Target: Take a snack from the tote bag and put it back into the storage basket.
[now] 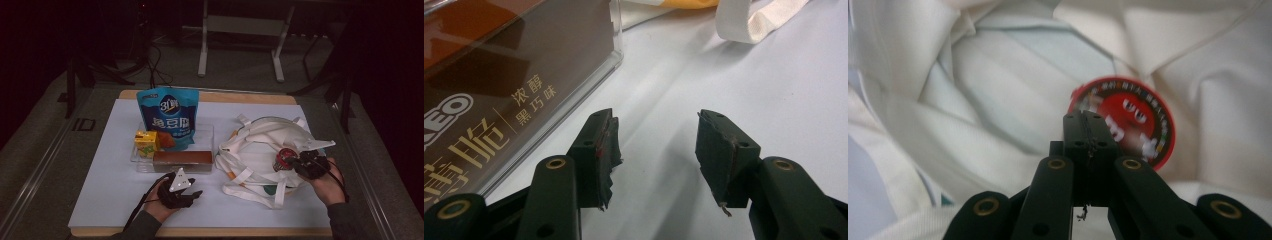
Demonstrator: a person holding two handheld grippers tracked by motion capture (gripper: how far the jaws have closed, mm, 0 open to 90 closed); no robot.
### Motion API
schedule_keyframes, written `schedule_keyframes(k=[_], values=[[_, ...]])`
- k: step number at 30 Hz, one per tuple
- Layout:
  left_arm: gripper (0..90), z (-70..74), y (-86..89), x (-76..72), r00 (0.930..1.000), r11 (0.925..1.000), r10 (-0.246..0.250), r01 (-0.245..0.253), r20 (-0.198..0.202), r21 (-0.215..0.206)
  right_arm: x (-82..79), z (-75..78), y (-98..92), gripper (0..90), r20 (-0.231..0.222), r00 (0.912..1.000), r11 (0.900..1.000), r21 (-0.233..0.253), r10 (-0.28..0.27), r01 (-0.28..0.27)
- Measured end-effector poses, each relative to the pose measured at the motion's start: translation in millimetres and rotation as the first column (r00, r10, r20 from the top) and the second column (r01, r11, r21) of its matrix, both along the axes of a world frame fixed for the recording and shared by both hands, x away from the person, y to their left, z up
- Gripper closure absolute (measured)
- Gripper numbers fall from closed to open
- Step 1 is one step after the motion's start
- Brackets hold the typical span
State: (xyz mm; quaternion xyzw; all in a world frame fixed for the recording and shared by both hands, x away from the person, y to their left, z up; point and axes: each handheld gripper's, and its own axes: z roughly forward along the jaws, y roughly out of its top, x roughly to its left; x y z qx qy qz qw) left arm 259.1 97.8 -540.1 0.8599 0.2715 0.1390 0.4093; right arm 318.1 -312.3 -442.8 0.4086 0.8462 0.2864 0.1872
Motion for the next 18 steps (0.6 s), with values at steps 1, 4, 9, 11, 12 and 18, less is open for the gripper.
schedule_keyframes(k=[1, 4, 9, 11, 12, 18], values=[[49.9, 0.0, 0.0, 0.0, 1.0, 1.0, 0.0, 0.0, 0.0, 0.0, -1.6, -1.7, -0.7, 90.0, -0.002, 1.0, 1.0, -0.004, 0.001, -0.001], [49.9, -0.1, -0.2, 0.0, 1.0, 1.0, 0.0, 0.0, -0.001, 0.0, -5.8, -6.1, -2.8, 89.2, -0.002, 1.0, 1.0, -0.011, 0.001, -0.001], [49.8, -0.1, -0.4, 0.0, 1.0, 1.0, -0.001, 0.001, 0.001, 0.003, -10.1, -9.8, -4.0, 80.2, -0.006, 1.0, 1.0, -0.029, 0.002, -0.002], [49.8, -0.1, -0.5, 0.0, 1.0, 1.0, -0.001, 0.001, 0.0, 0.004, -10.8, -9.5, -4.6, 74.1, 0.0, 1.0, 0.999, -0.038, -0.002, 0.002], [49.8, -0.2, -0.5, 0.0, 1.0, 1.0, -0.001, 0.001, 0.0, 0.004, -11.0, -8.9, -5.1, 70.4, 0.001, 1.0, 0.999, -0.039, -0.005, 0.005], [49.7, -0.1, -0.5, 0.2, 1.0, 1.0, -0.003, 0.003, -0.001, 0.007, -8.0, -3.0, -8.4, 49.6, 0.03, 0.9991, 0.998, -0.049, -0.031, 0.032]])
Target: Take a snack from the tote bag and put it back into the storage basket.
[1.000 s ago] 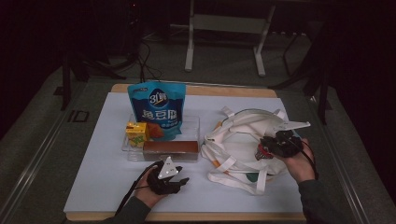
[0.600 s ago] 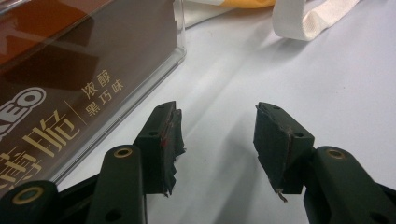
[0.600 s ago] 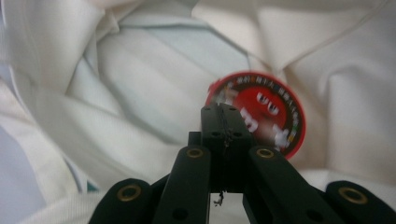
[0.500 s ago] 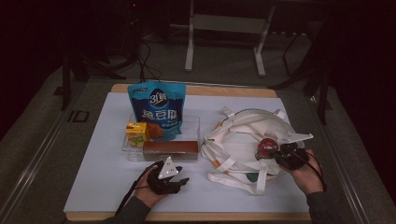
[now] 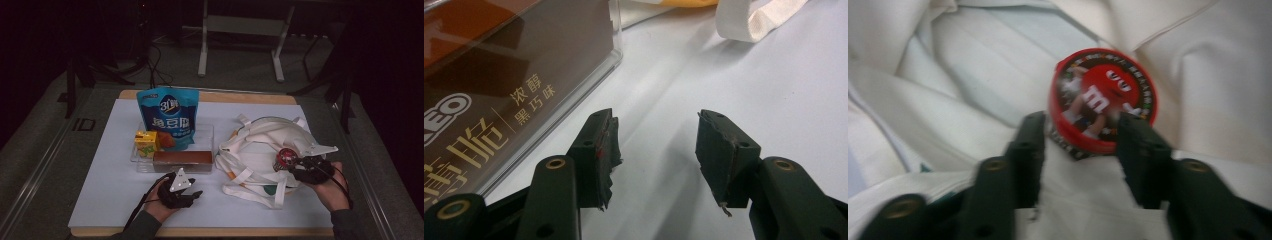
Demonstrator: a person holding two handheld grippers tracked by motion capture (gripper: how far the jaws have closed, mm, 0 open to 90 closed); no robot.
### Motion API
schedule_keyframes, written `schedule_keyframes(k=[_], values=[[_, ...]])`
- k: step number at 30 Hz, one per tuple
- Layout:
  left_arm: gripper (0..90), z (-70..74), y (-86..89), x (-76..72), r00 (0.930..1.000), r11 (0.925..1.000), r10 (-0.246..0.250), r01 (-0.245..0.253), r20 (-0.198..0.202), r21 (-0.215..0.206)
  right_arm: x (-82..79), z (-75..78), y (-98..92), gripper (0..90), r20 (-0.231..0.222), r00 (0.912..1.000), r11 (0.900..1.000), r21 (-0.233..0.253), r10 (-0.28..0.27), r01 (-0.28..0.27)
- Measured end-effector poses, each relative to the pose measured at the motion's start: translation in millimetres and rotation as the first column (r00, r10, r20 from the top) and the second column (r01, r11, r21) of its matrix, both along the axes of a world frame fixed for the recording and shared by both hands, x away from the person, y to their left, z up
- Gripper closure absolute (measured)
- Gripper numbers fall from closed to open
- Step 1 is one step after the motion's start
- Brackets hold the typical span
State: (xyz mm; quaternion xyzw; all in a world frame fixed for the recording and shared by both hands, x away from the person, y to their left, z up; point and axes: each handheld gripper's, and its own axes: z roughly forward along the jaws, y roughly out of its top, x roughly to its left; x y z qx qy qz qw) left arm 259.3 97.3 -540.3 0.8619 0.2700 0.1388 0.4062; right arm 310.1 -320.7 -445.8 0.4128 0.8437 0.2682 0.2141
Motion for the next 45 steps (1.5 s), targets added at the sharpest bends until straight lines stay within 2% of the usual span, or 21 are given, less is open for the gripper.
schedule_keyframes(k=[5, 8, 9, 11, 14, 20, 22, 23, 26, 33, 41, 43, 45], values=[[49.6, 0.0, -0.1, 0.1, 1.0, 1.0, 0.001, -0.001, 0.0, 0.0, 8.5, 1.9, -2.0, 34.8, -0.01, 0.9999, 1.0, 0.005, -0.008, 0.008], [49.5, -0.1, -0.2, 0.1, 1.0, 1.0, 0.0, 0.0, -0.001, 0.0, 12.0, 0.9, -1.6, 31.2, -0.015, 0.9998, 1.0, -0.004, -0.011, 0.011], [49.6, -0.1, -0.2, 0.2, 1.0, 1.0, 0.0, 0.0, -0.001, 0.001, 16.2, -1.5, -0.6, 28.3, -0.036, 0.9993, 1.0, -0.013, -0.005, 0.004], [49.5, -0.1, -0.3, 0.2, 1.0, 1.0, 0.0, 0.0, -0.001, 0.001, 20.1, -4.1, 0.2, 26.2, -0.051, 0.9987, 1.0, -0.025, -0.011, 0.01], [49.5, -0.1, -0.4, 0.2, 1.0, 1.0, 0.0, 0.0, -0.003, 0.002, 25.9, -7.5, -1.1, 23.9, -0.075, 0.9971, 1.0, -0.011, -0.011, 0.01], [49.5, -0.1, -0.5, 0.3, 1.0, 1.0, -0.003, 0.003, -0.002, 0.004, 32.3, -14.2, 0.1, 22.3, -0.098, 0.9952, 1.0, -0.016, -0.01, 0.008], [49.5, -0.2, -0.6, 0.3, 1.0, 1.0, -0.003, 0.003, -0.002, 0.005, 34.1, -15.4, 0.5, 24.2, -0.1, 0.9949, 1.0, -0.018, -0.015, 0.014], [49.5, -0.2, -0.7, 0.2, 1.0, 1.0, -0.003, 0.003, -0.002, 0.005, 35.0, -16.0, 0.6, 27.0, -0.102, 0.9945, 1.0, -0.016, -0.022, 0.02], [49.5, -0.2, -0.8, 0.2, 1.0, 1.0, -0.004, 0.004, -0.001, 0.005, 38.0, -18.0, 0.5, 27.0, -0.102, 0.9942, 0.999, 0.01, -0.033, 0.034], [49.4, -0.3, -1.0, 0.1, 1.0, 1.0, -0.005, 0.005, -0.002, 0.006, 43.1, -18.8, 7.3, 26.0, -0.107, 0.9932, 0.999, 0.01, -0.045, 0.046], [49.4, -0.3, -1.1, 0.2, 1.0, 1.0, -0.007, 0.007, -0.004, 0.007, 52.1, -25.2, 11.7, 22.6, -0.137, 0.9898, 0.999, -0.012, -0.04, 0.039], [49.4, -0.4, -1.2, 0.2, 1.0, 1.0, -0.006, 0.006, -0.004, 0.007, 54.3, -28.1, 12.8, 23.3, -0.155, 0.9867, 0.999, -0.012, -0.048, 0.047], [49.4, -0.4, -1.2, 0.3, 1.0, 0.9999, -0.007, 0.007, -0.004, 0.007, 56.2, -30.8, 15.4, 23.5, -0.165, 0.9852, 0.998, -0.038, -0.046, 0.04]])
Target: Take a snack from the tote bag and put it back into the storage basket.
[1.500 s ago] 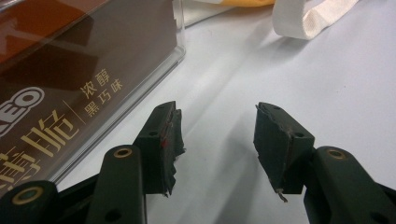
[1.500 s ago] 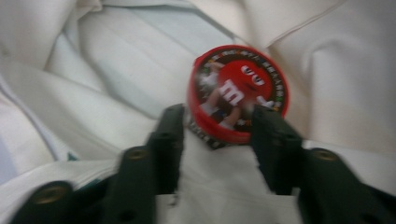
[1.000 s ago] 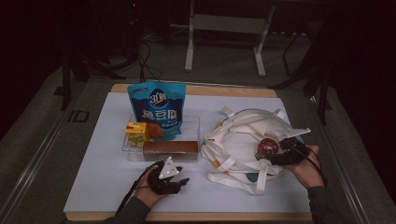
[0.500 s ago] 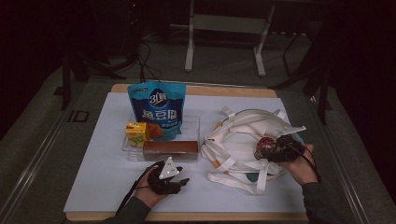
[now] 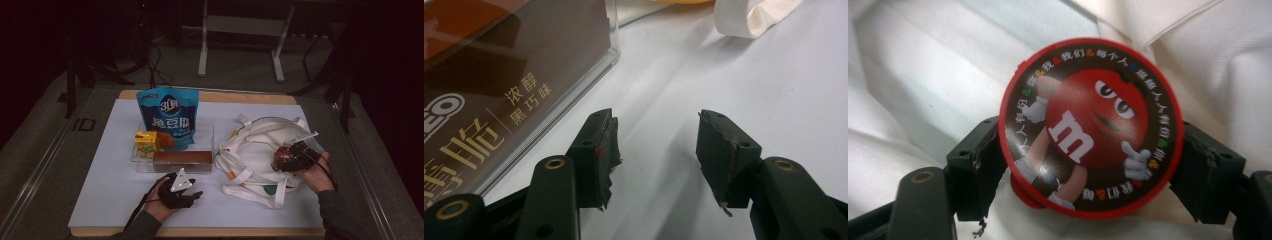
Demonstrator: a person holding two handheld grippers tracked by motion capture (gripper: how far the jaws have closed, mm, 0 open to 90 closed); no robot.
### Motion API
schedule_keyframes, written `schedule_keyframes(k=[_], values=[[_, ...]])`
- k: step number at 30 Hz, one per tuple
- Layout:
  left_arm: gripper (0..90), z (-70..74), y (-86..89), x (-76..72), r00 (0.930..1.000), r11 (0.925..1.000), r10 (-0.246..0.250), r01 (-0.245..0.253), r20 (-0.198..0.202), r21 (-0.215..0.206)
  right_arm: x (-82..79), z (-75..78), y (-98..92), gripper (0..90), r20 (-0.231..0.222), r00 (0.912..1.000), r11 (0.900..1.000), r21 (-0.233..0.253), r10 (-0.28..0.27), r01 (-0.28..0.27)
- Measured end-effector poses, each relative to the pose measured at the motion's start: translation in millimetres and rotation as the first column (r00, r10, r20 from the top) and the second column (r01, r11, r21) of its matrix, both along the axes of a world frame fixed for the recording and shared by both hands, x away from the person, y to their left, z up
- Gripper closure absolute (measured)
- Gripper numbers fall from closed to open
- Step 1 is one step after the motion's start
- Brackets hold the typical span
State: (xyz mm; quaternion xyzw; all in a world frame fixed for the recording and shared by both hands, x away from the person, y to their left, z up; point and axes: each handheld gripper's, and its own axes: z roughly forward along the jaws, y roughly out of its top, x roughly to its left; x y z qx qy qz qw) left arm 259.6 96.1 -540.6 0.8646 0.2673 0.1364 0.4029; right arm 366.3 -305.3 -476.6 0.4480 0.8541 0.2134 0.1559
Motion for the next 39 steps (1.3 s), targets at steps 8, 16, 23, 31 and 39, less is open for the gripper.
schedule_keyframes(k=[8, 16, 23, 31, 39], values=[[49.3, 0.0, -0.1, 0.0, 1.0, 1.0, -0.001, 0.0, 0.0, 0.001, 4.3, -1.0, 2.4, 24.8, -0.016, 0.9998, 1.0, 0.01, -0.011, 0.011], [49.3, 0.0, -0.2, 0.0, 1.0, 1.0, 0.0, 0.0, -0.001, 0.001, 2.1, -0.3, 6.7, 25.2, -0.009, 1.0, 1.0, 0.027, 0.002, -0.002], [49.3, 0.0, -0.2, 0.0, 1.0, 1.0, -0.001, 0.001, -0.001, 0.001, 0.4, 3.9, 8.7, 25.3, -0.004, 1.0, 0.999, 0.044, 0.005, -0.005], [49.3, 0.0, -0.2, 0.0, 1.0, 1.0, -0.001, 0.001, 0.0, 0.003, -1.2, 19.7, 17.4, 25.3, 0.007, 0.9992, 0.997, 0.06, 0.039, -0.04], [49.3, 0.0, -0.3, -0.1, 1.0, 1.0, -0.002, 0.002, 0.0, 0.003, -2.9, 32.5, 26.6, 25.3, 0.019, 0.9975, 0.995, 0.071, 0.068, -0.069]])
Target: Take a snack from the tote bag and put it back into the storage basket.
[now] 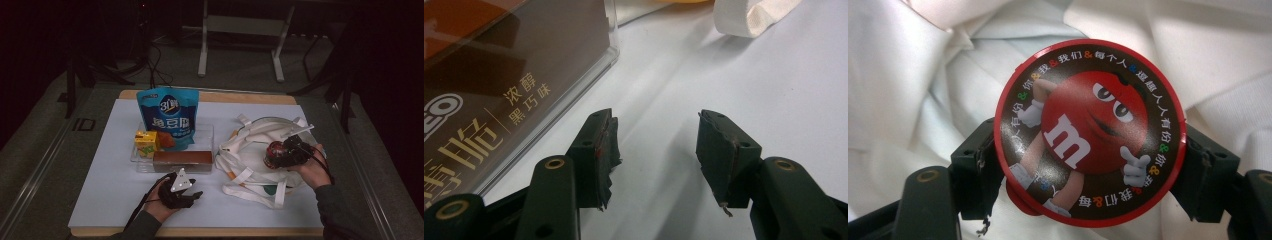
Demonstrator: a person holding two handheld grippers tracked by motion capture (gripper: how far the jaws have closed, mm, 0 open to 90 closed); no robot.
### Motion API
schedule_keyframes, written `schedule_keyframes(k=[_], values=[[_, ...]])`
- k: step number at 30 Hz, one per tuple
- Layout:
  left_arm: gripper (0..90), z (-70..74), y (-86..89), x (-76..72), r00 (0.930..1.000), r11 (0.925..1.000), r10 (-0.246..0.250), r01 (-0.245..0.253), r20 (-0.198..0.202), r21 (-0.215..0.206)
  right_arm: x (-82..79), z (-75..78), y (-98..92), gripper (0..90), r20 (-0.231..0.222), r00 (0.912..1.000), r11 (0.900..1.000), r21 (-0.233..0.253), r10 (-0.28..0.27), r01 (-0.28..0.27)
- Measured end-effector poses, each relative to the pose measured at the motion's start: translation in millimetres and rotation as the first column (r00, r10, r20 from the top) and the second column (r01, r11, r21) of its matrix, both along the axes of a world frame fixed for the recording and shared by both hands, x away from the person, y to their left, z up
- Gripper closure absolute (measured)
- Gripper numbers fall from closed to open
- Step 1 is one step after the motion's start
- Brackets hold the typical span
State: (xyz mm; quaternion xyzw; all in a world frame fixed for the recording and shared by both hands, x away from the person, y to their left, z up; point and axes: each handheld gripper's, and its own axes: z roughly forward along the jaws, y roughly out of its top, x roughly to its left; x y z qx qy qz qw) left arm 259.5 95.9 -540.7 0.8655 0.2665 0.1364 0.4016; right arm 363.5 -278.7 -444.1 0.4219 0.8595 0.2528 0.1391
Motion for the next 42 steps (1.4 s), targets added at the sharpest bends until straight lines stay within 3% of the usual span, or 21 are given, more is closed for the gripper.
schedule_keyframes(k=[13, 25, 42], values=[[49.3, 0.0, 0.0, -0.1, 1.0, 1.0, 0.001, -0.001, 0.001, 0.0, -1.8, 17.7, 18.2, 25.3, 0.014, 0.9983, 0.998, 0.007, 0.057, -0.057], [49.3, 0.1, 0.1, -0.1, 1.0, 1.0, -0.001, 0.001, 0.004, 0.001, -7.3, 31.2, 41.9, 25.3, 0.031, 0.991, 0.991, 0.009, 0.13, -0.13], [49.3, 0.0, 0.0, -0.1, 1.0, 1.0, 0.001, -0.001, 0.001, -0.002, -9.9, 48.1, 62.7, 25.4, 0.043, 0.9817, 0.982, 0.031, 0.186, -0.187]])
